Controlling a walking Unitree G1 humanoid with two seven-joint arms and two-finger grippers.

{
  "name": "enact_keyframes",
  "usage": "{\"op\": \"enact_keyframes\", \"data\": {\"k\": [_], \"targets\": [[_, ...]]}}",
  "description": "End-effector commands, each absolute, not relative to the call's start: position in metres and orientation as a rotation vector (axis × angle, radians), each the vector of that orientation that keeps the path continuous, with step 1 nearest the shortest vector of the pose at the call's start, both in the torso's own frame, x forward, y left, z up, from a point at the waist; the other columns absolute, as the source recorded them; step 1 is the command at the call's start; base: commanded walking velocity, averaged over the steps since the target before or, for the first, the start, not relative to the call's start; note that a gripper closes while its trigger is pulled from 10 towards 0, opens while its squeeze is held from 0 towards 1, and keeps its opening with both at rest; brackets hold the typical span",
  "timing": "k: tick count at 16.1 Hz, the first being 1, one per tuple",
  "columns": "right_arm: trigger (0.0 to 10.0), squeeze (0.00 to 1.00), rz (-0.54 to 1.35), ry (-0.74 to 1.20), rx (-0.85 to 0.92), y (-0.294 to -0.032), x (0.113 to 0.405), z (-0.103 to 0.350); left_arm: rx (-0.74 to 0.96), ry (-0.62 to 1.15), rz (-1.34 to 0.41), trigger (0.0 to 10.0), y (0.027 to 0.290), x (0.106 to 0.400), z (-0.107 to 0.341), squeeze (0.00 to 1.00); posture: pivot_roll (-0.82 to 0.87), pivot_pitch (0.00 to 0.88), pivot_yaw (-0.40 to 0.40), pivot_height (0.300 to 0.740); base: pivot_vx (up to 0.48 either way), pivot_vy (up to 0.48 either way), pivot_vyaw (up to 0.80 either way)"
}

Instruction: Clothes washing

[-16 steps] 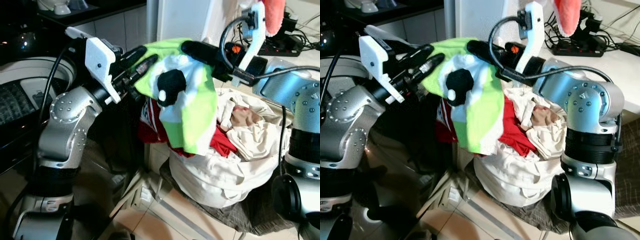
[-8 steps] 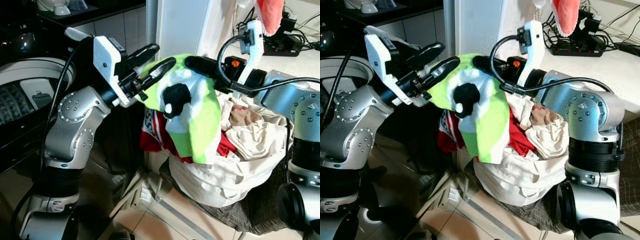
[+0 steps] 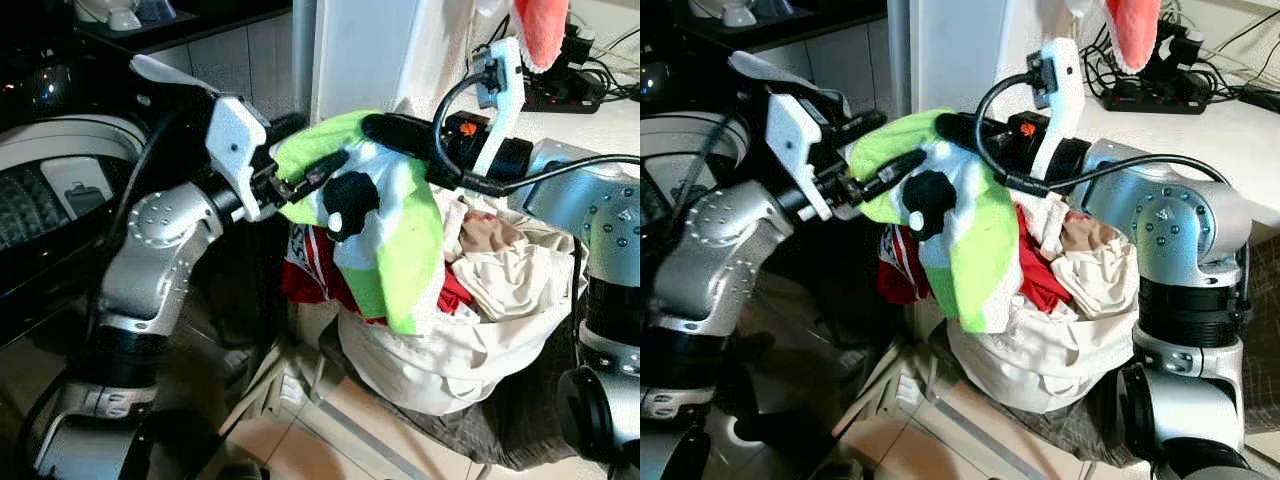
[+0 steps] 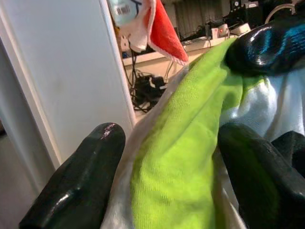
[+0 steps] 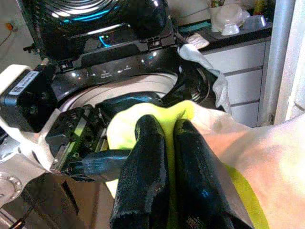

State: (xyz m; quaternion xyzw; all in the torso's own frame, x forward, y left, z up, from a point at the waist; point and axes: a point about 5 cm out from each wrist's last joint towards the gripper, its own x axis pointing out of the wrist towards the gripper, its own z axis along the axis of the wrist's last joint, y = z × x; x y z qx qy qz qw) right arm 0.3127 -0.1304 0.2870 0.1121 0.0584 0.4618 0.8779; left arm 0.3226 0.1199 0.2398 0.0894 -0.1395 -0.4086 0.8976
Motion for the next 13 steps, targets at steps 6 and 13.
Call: {"op": "enact_keyframes", "data": {"k": [6, 13], "targets": [[0.0, 0.0, 1.0, 0.065, 0.214, -0.1316, 0.3054, 0.2954, 0.146, -0.267, -0.969, 0.0, 0.1028, 0.3198, 0.2367, 0.0, 0.0, 0.0, -0.034, 0.74, 0.0, 0.0, 0.0], [0.0, 0.0, 0.997, 0.071, 0.207, -0.1301, 0.3073, 0.2936, 0.116, -0.291, -0.975, 0.0, 0.1043, 0.3191, 0.2402, 0.0, 0.0, 0.0, -0.032, 0.74, 0.0, 0.0, 0.0]]}}
